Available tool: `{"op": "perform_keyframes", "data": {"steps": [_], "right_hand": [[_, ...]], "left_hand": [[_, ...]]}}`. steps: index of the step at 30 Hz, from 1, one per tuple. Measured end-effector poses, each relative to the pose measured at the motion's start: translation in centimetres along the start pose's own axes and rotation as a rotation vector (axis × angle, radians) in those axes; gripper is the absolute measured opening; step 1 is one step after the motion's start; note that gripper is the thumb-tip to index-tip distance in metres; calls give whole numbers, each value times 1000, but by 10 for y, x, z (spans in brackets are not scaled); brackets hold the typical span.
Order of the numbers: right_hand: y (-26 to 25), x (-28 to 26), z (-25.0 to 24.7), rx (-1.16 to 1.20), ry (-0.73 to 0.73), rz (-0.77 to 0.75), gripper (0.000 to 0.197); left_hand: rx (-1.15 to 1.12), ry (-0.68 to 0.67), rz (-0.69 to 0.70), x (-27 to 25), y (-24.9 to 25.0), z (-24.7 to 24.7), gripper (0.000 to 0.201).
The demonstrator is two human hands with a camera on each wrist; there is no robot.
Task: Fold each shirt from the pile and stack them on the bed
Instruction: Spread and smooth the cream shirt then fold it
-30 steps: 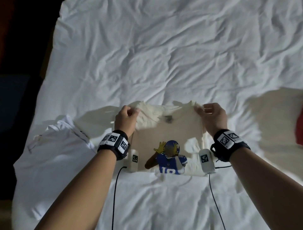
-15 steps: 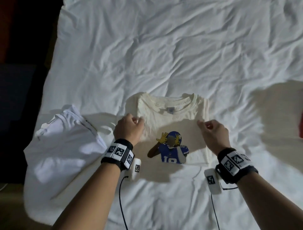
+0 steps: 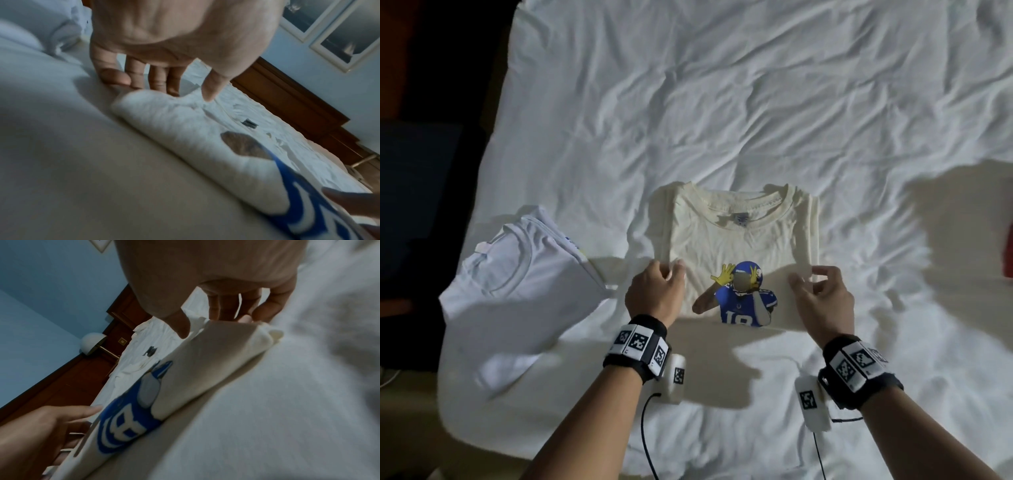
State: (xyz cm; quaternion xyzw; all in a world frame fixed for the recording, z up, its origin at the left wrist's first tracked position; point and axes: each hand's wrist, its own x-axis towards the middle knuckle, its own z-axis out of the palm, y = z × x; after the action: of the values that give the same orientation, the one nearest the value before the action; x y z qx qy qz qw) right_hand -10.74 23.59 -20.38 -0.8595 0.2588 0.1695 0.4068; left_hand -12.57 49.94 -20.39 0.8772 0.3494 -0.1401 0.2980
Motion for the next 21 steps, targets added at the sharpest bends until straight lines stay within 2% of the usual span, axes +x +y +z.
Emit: {"op": "perform_keyframes", "data": {"steps": [3, 7, 10, 14, 16, 17, 19, 21], "right_hand": [[9, -7, 7, -74, -29, 0, 29], [6, -8, 11, -82, -6, -33, 38], [12, -11, 12, -66, 63, -56, 38], [31, -11, 17, -181, 77, -19, 27], [29, -11, 17, -176, 161, -22, 20], [25, -14, 18, -178, 219, -40, 22], [11, -25, 23, -258, 276, -190, 39], [-3, -38, 35, -411, 150, -493, 53]], "left_hand": [[-2, 22, 59, -5, -10, 7, 38], [-124, 175, 167, -9, -14, 12, 40], [-210, 209, 127, -11, -25, 17, 29], [-48, 221, 166, -11, -39, 31, 20], [70, 259, 167, -12, -38, 31, 15], [124, 297, 191, -14, -37, 29, 22], [230, 343, 362, -22, -29, 27, 40], [367, 236, 618, -29, -20, 34, 57]]}}
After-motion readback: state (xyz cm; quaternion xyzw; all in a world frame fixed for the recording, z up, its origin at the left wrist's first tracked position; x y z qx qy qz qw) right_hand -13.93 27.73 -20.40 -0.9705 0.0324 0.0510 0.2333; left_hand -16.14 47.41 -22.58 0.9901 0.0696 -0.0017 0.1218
